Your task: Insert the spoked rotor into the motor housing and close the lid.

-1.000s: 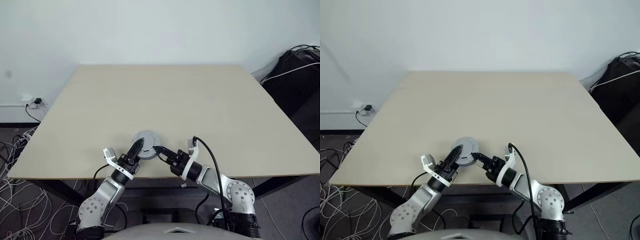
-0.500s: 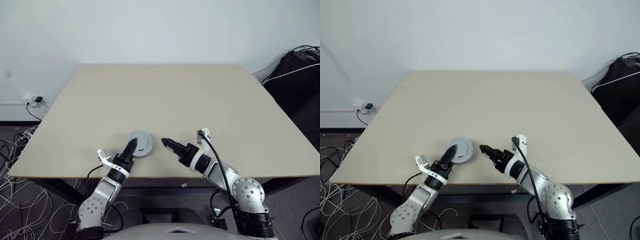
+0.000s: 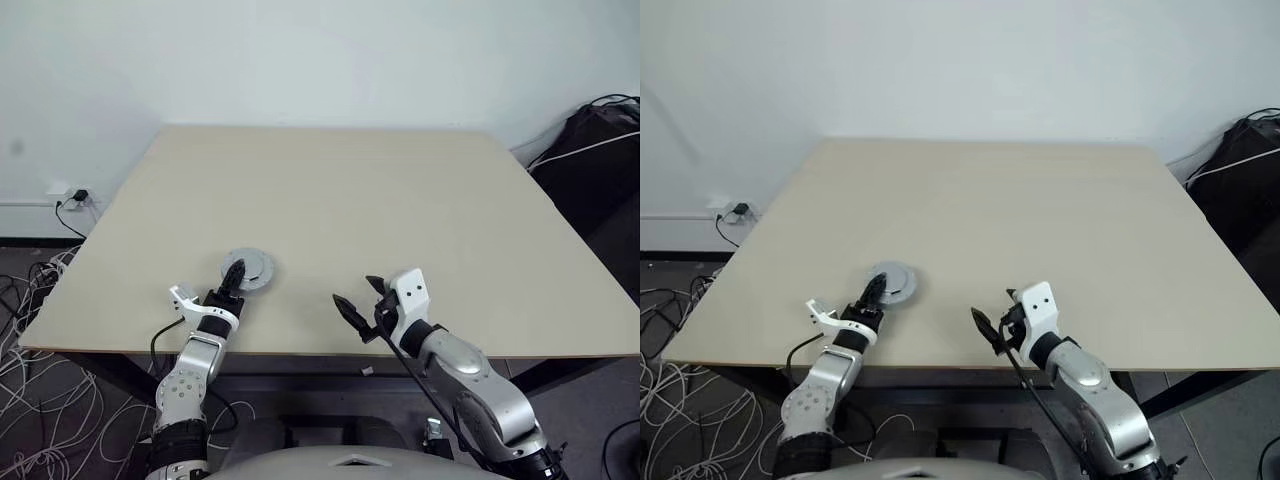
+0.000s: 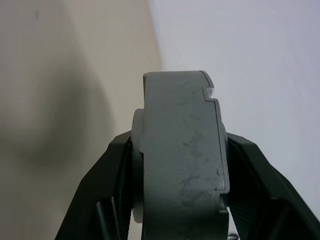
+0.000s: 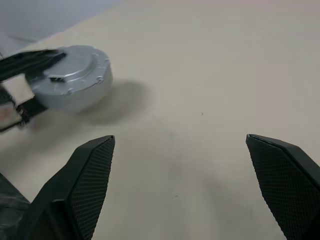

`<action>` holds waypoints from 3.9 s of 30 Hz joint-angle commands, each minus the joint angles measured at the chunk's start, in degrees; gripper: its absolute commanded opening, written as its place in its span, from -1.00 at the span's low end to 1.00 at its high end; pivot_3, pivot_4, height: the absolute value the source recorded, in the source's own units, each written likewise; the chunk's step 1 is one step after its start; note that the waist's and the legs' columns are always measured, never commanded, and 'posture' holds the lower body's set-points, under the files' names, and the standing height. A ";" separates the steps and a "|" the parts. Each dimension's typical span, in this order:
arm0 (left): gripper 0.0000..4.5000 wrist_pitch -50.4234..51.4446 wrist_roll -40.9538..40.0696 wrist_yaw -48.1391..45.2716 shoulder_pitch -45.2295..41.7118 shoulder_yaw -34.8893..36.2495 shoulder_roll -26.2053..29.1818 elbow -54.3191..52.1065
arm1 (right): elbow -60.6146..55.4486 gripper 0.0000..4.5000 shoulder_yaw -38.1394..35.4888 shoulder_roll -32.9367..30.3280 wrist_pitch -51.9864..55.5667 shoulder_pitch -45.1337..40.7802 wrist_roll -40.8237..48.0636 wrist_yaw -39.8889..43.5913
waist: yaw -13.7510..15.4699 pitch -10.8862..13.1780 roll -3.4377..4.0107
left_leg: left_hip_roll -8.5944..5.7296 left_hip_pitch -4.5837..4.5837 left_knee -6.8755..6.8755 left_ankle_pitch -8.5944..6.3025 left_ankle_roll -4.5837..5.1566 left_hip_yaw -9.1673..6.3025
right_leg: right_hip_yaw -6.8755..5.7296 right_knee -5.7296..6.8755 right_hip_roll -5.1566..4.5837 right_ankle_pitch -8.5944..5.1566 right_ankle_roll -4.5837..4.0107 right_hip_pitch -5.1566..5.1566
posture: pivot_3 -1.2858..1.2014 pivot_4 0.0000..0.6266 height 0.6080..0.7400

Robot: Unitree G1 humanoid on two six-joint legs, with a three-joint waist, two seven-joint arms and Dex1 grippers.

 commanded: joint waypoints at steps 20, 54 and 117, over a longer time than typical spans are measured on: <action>-0.05 -8.63 12.78 0.85 -28.41 10.70 4.14 27.31 | 7.40 1.00 -0.90 4.51 -21.30 5.89 -13.83 4.23 | -0.44 0.39 -0.51 | 0.12 0.65 -0.04 0.09 -0.69 -0.04 | -0.01 0.05 0.28 0.09 0.18 0.64 | 0.03 -1.00 1.00; 0.99 -14.00 27.23 9.30 -37.53 14.43 7.25 45.33 | 8.49 1.00 -0.99 6.14 -18.41 5.29 -15.51 6.01 | -1.12 0.32 -0.47 | 0.26 0.97 -0.14 0.23 -0.94 -0.01 | 0.05 0.18 0.14 0.17 0.08 0.76 | 0.03 -1.00 1.00; 0.99 -51.34 66.08 -0.41 20.44 -21.12 10.05 -10.26 | 11.15 1.00 -6.11 9.00 -24.24 9.65 -17.41 1.97 | 0.60 0.24 -0.22 | 0.27 0.80 -0.37 -0.20 -0.27 0.26 | -0.02 0.76 -0.45 -0.54 -0.04 -0.15 | 0.03 -1.00 1.00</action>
